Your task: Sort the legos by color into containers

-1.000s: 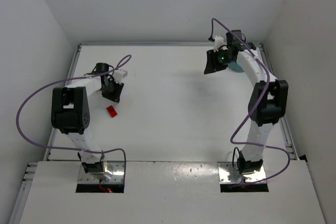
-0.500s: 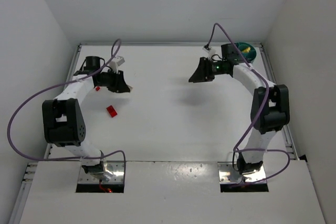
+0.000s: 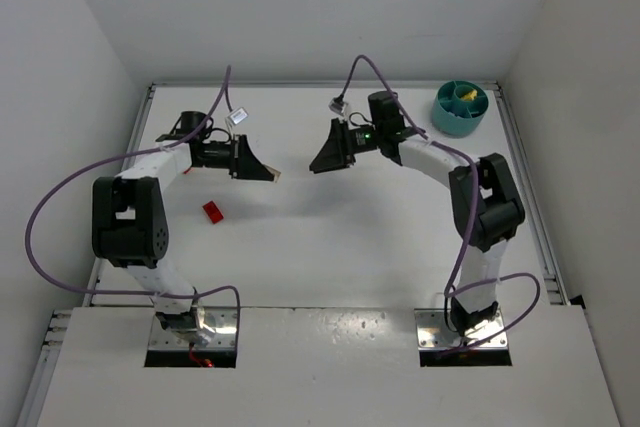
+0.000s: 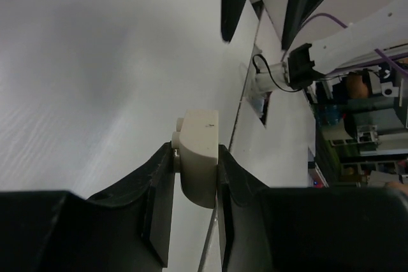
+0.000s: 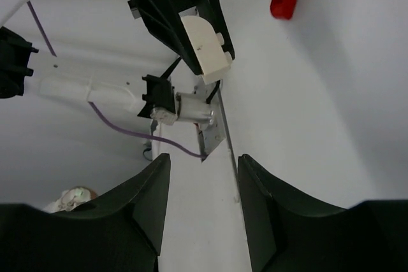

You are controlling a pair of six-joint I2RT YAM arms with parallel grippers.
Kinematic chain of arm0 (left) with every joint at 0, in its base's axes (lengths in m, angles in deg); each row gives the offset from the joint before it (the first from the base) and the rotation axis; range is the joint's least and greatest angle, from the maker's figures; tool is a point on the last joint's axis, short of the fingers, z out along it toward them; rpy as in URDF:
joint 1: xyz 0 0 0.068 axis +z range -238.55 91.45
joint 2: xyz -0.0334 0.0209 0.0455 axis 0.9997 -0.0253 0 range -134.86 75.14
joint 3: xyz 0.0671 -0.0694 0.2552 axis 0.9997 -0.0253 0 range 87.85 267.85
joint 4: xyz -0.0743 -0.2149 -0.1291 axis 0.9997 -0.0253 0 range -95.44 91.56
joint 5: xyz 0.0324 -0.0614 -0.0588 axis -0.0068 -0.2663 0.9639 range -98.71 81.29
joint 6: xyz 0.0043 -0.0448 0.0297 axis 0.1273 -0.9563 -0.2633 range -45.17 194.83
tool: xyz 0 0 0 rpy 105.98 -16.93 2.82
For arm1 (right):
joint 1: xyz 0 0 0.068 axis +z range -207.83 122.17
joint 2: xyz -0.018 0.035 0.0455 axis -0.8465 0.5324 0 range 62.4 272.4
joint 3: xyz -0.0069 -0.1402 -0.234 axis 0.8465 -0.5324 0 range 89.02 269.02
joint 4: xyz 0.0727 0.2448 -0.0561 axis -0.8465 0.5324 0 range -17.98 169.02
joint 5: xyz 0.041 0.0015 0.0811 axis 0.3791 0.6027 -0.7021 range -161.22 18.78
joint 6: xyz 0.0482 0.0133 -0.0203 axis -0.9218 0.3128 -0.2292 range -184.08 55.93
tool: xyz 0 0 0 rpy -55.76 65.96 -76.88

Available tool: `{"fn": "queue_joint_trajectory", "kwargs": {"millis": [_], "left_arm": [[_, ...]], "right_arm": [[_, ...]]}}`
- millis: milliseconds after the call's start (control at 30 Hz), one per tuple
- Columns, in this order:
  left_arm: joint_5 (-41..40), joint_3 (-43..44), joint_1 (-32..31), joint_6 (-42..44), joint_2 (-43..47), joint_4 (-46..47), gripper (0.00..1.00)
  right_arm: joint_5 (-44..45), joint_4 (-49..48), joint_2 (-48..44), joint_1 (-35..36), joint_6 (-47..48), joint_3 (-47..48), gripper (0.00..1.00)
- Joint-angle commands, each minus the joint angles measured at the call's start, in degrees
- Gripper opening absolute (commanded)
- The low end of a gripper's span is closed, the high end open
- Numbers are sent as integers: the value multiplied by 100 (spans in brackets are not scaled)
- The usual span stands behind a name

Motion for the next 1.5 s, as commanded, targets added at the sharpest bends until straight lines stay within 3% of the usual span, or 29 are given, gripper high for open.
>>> {"fn": "queue_joint_trajectory", "kwargs": {"millis": [0,333,933,1233,1467], "left_arm": [[651,122,-143,-48,132,55,5],[581,60,-390,-48,369,55,5],[695,7,-442,5,422,55,6],[695,-45,-442,5,422,55,6],[695,-45,-495,5,422,55,6]], "right_arm": [[-256,-390,184,298,-195,297,47],[-256,-223,632,650,-195,947,47],[-414,-223,861,870,-90,1106,47],[-414,-223,861,922,-37,1106,39],[-467,-285,914,922,-37,1264,39]]}}
